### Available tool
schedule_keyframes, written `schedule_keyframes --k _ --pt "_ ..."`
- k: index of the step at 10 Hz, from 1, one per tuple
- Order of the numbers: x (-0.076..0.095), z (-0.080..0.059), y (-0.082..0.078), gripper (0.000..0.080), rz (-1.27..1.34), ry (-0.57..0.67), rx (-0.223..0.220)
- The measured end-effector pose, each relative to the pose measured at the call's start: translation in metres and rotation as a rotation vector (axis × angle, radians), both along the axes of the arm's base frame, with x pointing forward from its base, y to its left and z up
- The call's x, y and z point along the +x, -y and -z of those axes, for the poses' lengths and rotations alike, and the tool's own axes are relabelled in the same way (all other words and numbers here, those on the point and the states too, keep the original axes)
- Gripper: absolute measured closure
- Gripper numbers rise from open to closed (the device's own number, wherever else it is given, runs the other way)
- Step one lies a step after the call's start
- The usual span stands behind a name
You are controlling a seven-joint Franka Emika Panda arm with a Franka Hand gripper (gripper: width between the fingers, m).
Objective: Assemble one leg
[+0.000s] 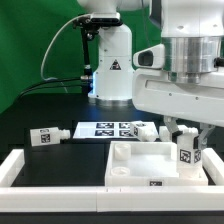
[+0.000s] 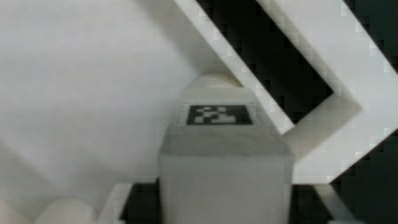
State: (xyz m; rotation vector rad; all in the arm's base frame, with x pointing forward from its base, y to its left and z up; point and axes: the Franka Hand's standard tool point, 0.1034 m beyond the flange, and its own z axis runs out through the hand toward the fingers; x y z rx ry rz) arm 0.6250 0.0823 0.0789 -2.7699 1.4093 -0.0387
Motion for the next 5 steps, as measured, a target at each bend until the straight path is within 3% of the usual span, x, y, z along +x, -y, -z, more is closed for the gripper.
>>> schedule_keyframes --k 3,5 --pt "0.006 0.0 -0.005 0.0514 0.478 0.028 0.052" --pt "0.012 0.001 -0.011 0.0512 0.744 0.043 0.126"
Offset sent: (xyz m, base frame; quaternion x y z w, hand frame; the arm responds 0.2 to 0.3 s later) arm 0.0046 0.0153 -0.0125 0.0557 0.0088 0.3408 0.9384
